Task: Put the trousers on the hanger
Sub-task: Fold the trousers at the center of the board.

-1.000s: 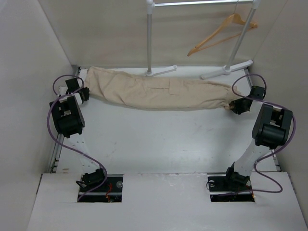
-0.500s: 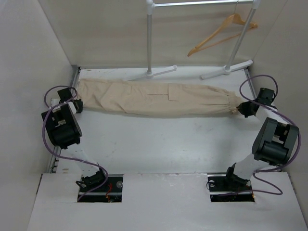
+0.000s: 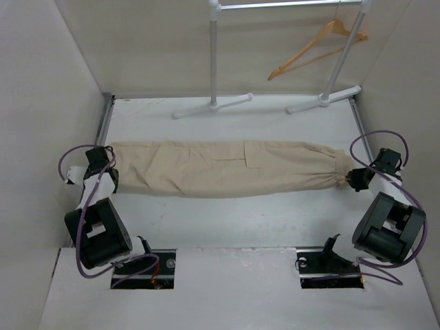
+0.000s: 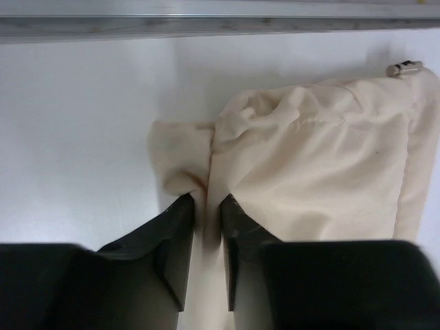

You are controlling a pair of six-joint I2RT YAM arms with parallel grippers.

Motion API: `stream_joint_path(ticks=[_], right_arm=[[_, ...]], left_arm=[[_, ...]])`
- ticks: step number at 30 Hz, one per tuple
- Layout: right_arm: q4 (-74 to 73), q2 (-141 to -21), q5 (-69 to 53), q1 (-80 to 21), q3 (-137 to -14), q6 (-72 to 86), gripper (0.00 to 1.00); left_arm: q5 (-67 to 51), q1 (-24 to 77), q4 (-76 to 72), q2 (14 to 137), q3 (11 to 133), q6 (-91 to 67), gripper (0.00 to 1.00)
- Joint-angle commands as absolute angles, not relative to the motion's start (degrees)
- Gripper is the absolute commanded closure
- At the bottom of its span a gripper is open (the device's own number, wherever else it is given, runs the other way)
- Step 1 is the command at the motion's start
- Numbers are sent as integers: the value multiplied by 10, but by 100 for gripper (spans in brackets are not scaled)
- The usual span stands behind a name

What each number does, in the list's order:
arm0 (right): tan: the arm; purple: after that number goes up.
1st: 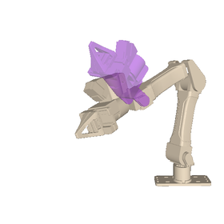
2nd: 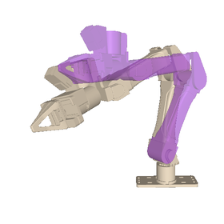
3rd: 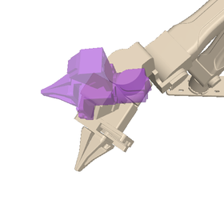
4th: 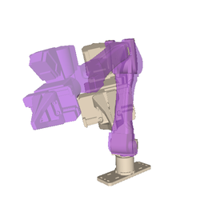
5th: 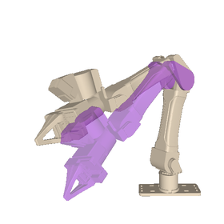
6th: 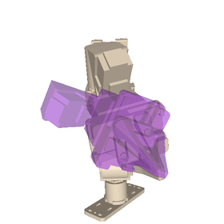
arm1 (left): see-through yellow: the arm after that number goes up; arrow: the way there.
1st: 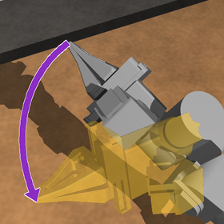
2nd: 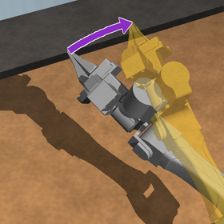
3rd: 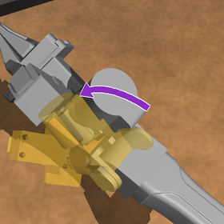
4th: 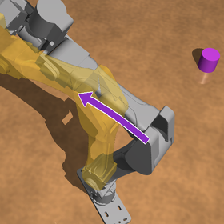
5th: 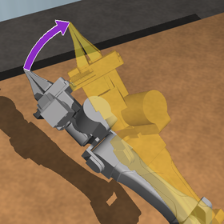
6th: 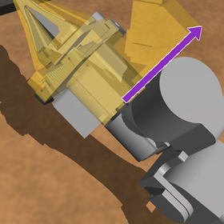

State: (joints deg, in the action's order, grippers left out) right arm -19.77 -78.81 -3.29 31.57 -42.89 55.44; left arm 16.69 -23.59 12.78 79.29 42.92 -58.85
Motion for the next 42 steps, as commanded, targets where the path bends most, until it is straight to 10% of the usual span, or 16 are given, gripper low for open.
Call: stream_joint_path(ticks=[1,5,9,24,29,36,42], right_arm=[[-186,-764,-14,318,-417,539,77],[-210,-725,-4,310,-414,511,42],[-220,-679,18,300,-394,497,25],[-97,-787,-51,288,-363,502,23],[-65,-826,-53,281,-359,533,33],[-45,-867,-57,257,-363,581,92],[-196,-711,25,302,-449,515,96]], left_arm=[[227,-237,182,731,398,-582,69],[219,-210,207,681,424,-586,31],[224,-149,233,613,450,-586,21],[199,180,222,430,330,-588,23],[203,229,233,418,312,-589,24],[205,225,249,410,336,-586,25],[206,248,254,432,375,-585,25]])
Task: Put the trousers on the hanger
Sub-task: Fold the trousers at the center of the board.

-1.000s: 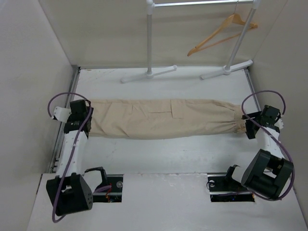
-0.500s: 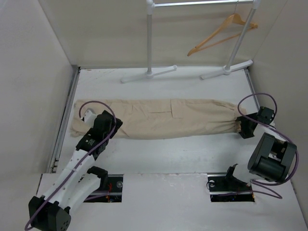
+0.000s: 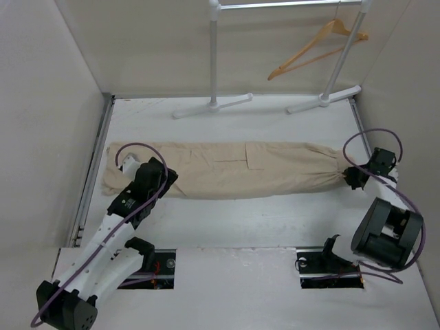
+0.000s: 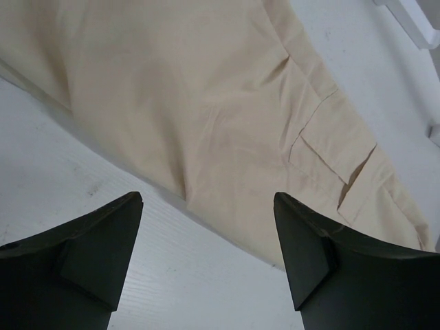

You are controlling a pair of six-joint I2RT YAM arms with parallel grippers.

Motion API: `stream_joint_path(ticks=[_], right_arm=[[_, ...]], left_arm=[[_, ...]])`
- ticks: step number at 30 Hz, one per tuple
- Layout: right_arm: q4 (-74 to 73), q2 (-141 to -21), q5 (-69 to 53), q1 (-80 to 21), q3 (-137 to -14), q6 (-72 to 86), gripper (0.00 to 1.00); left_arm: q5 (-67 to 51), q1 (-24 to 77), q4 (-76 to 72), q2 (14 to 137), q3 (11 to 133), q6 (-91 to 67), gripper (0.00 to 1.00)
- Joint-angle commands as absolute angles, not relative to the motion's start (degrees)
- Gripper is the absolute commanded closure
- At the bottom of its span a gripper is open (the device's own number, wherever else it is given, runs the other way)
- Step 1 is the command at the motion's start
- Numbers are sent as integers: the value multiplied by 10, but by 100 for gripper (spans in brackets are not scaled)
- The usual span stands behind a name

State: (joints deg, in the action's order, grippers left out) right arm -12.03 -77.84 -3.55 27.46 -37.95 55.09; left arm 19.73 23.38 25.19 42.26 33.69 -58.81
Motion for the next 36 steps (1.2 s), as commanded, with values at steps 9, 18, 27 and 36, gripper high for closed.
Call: stream_joint_path(ticks=[9,18,27,36], right_arm=[[-326,-603,21,320,-644,477,96],[-373,-620,90,90,-803,431,96],[-417,-788,271,-248,-970,496,97],[-484,-1112,306,-478,-1289,546,97]], left_arm=[[257,355,272,515,505,-582,25],[272,366,293,504,588,-543,24],[172,169,317,399,541,-515,23],[65,7,314,377,530,-519,24]])
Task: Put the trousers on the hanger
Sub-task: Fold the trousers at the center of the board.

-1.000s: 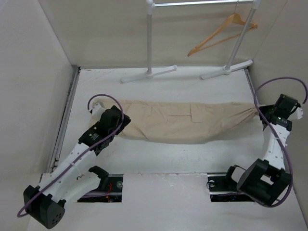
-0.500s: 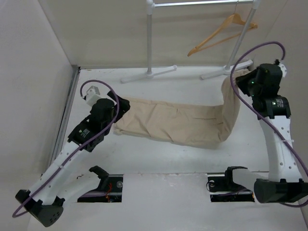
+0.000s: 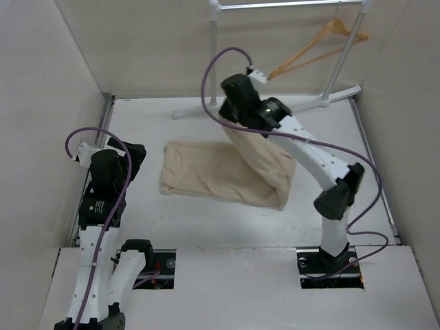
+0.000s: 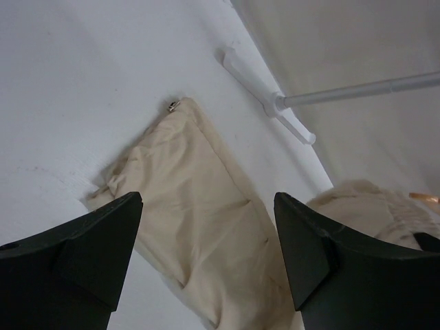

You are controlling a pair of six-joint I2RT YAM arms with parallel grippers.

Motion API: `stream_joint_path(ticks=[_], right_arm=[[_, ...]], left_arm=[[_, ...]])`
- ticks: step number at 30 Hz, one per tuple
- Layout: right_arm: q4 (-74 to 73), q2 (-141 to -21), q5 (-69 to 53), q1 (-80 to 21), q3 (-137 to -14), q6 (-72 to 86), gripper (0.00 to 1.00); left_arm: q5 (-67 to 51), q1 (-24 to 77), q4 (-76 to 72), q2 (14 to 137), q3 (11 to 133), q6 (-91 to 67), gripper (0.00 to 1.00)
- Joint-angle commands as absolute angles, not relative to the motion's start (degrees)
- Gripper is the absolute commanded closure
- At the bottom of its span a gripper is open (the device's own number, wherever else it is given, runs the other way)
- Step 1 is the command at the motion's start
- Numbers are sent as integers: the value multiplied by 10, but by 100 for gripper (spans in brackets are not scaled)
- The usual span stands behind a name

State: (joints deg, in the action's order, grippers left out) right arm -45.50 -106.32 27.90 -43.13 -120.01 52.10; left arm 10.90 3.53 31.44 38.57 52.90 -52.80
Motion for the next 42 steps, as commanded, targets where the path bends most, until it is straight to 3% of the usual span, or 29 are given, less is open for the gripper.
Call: stream_joint_path(ticks=[1,5,7,13,14,16,17,20,22,24,27,29,34,37,40,42], right_arm=[[-494,-1150,305,-498,-1329,551,97],[-510,-1310,276,-561,-1464,579,88],[-507,-1391,236,-590,-1535,592,76],[-629,-1510,177,-627,-1804,569,73],[-641,-1502,171,-629,-1810,562,68],[-664,-1482,140,-635,-1809,528,37],[-678,-1476,110,-637,-1811,506,26],[-749,-1449,101,-637,-1811,469,23],[-774,-1427,150,-637,-1811,440,25],[-787,-1409,191,-633,-1811,409,41],[-835,-1385,211,-604,-1811,383,84],[-873,-1354,229,-592,-1811,366,98],[-920,-1241,311,-624,-1811,324,100],[-964,-1195,363,-676,-1811,344,99],[-996,-1171,465,-731,-1787,353,98],[-987,-1103,522,-758,-1681,383,98]], left_arm=[[62,-8,316,372,529,-517,24],[81,-36,330,361,520,-514,23],[104,-43,337,352,515,-517,24],[206,-50,375,355,533,-515,24],[209,-50,371,359,528,-515,24],[207,-48,362,373,519,-515,24],[205,-47,359,380,512,-515,24],[213,-52,345,386,491,-509,24],[207,-48,330,402,477,-502,24],[191,-25,307,442,473,-493,26],[180,44,283,519,479,-473,26],[195,96,272,546,476,-461,23],[283,126,269,596,456,-406,15],[263,104,234,648,445,-389,14],[211,88,192,697,442,-389,18],[201,58,182,725,435,-400,25]])
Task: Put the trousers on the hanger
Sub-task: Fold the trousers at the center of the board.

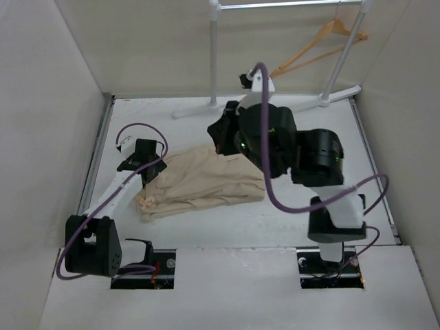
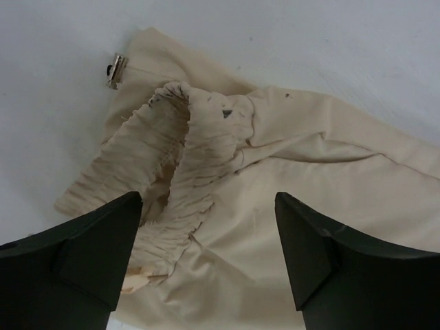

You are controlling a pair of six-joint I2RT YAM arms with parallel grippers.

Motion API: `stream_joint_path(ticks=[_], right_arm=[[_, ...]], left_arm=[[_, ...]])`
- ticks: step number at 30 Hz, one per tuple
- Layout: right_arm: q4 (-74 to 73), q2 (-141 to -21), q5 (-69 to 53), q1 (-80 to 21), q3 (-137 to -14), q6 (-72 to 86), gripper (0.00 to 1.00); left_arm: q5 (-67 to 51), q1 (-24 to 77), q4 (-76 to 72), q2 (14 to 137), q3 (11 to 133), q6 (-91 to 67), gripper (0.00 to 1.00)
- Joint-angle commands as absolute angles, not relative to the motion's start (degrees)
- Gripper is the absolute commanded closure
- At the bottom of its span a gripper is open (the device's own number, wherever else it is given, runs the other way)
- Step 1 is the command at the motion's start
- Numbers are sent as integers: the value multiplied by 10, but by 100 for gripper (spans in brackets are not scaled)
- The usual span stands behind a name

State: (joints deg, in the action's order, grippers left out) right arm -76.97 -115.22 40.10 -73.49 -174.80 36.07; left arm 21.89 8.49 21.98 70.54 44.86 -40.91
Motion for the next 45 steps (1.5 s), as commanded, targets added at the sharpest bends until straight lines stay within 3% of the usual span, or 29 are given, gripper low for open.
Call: stream_joint_path(ticks=[1,3,6,11,13,14,18,19,21,24,27,34,40,45], right_arm=[[-979,-1059,533,-762,-1610,408,98],[-939,-954,541,-758,-1449,456,97],[-740,-770,507,-746,-1114,462,85],[-412,-600,241,-580,-710,452,62],[-334,-583,148,-506,-616,467,60],[-291,-583,97,-460,-568,475,65],[-187,-633,21,-378,-494,473,96],[-172,-656,12,-370,-490,471,97],[-143,-699,11,-361,-480,471,96],[-96,-745,23,-354,-461,479,76],[-72,-780,21,-346,-450,486,68],[-54,-797,25,-337,-419,499,67],[-35,-825,18,-334,-406,498,66],[-21,-845,11,-325,-404,500,72]], left_arm=[[200,38,182,736,430,-409,27],[195,-8,185,746,418,-418,30],[180,-57,191,726,404,-432,28],[173,-40,206,618,430,-451,19],[178,0,229,606,473,-446,18],[179,28,237,612,495,-444,20],[183,170,232,687,564,-440,29],[187,207,227,718,585,-440,31],[185,268,214,779,631,-439,32],[163,332,200,879,723,-430,31],[138,357,198,981,819,-408,31],[84,388,219,1169,1003,-389,31],[81,389,221,1226,1025,-398,31],[81,385,216,1237,1021,-404,32]])
